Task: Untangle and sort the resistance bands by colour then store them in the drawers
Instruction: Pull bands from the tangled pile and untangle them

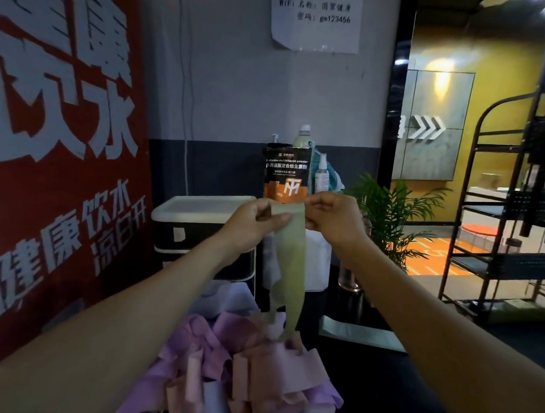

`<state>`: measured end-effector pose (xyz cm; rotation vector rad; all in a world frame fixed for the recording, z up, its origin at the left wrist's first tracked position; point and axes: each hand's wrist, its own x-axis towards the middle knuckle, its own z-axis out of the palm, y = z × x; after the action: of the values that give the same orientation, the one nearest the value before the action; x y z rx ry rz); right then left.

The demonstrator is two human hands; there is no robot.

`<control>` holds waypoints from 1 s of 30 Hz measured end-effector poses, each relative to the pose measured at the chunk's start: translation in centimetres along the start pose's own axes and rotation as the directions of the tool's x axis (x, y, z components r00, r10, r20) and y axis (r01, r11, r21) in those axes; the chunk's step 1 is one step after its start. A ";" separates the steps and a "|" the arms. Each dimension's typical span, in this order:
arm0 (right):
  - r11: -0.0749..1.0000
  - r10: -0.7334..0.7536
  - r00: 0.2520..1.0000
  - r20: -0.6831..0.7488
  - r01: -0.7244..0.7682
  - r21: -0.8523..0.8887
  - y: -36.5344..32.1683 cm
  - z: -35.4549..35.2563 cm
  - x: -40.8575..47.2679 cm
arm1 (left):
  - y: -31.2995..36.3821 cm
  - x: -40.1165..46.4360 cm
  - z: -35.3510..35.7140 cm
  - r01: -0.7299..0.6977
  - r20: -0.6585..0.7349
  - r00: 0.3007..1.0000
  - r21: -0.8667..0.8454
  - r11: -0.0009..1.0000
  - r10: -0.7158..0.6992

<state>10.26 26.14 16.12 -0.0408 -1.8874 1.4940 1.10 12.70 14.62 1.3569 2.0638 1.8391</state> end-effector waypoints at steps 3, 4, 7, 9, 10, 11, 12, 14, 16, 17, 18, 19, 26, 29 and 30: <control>0.999 -0.026 0.999 0.042 0.027 -0.021 0.1 -0.9 -0.4 | 0.3 0.1 1.1 -0.022 -0.080 0.997 -0.035 0.999 0.019; 0.999 -0.037 0.998 0.050 0.038 -0.030 0.0 -1.2 -0.5 | 0.3 0.3 1.3 -0.023 -0.087 0.996 -0.024 0.999 0.021; 0.995 -0.053 0.990 0.132 0.063 -0.078 -0.3 -1.7 -0.9 | 0.6 0.6 1.9 0.000 -0.050 0.999 -0.012 1.000 0.000; 0.981 -0.058 0.987 0.150 0.084 -0.175 -0.4 -1.8 -1.1 | 0.6 0.8 2.3 0.014 -0.028 0.999 -0.019 1.000 -0.015; 0.978 -0.058 0.990 0.133 0.082 -0.190 -0.4 -1.8 -1.2 | 0.7 0.8 2.6 0.030 -0.022 0.999 -0.039 0.999 -0.031; 0.981 -0.054 0.994 0.098 0.071 -0.179 -0.3 -1.8 -1.1 | 0.8 0.8 2.9 0.051 -0.013 0.999 -0.074 0.996 -0.052; 0.987 -0.049 0.997 0.054 0.057 -0.153 -0.3 -2.0 -1.0 | 0.7 0.8 3.2 0.069 0.001 0.998 -0.120 0.990 -0.069; 0.994 -0.026 0.999 -0.042 0.021 -0.106 -0.4 -2.5 -0.8 | 0.7 0.3 3.8 0.113 0.051 0.993 -0.145 0.983 -0.107; 0.996 0.014 0.990 -0.140 -0.025 -0.082 -0.5 -3.2 -0.6 | 0.3 -0.3 4.1 0.166 0.130 0.980 -0.090 0.982 -0.154; 0.997 0.040 0.982 -0.185 -0.052 -0.058 -0.3 -3.6 -0.5 | 0.0 -0.8 4.2 0.181 0.173 0.970 -0.049 0.982 -0.170; 0.997 0.071 0.971 -0.228 -0.078 -0.025 -0.2 -4.0 -0.5 | -0.6 -1.2 4.3 0.189 0.213 0.960 -0.008 0.982 -0.183; 0.995 0.100 0.959 -0.265 -0.102 0.005 0.0 -4.4 -0.4 | -1.1 -1.5 4.4 0.195 0.241 0.950 0.034 0.980 -0.197; 0.973 0.228 0.874 -0.430 -0.212 0.085 1.8 -7.9 -1.1 | -4.6 -2.7 4.3 0.080 0.307 0.925 0.422 0.903 -0.225; 0.963 0.269 0.836 -0.479 -0.237 0.127 2.7 -8.9 -1.6 | -5.2 -3.1 3.9 0.102 0.278 0.923 0.493 0.864 -0.268; 0.959 0.282 0.823 -0.492 -0.239 0.150 2.9 -9.2 -1.8 | -5.4 -3.2 3.7 0.096 0.261 0.928 0.516 0.851 -0.264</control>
<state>15.46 34.04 13.35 -0.6240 -1.4233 1.5461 2.15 14.15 7.53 1.3718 2.4621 0.9539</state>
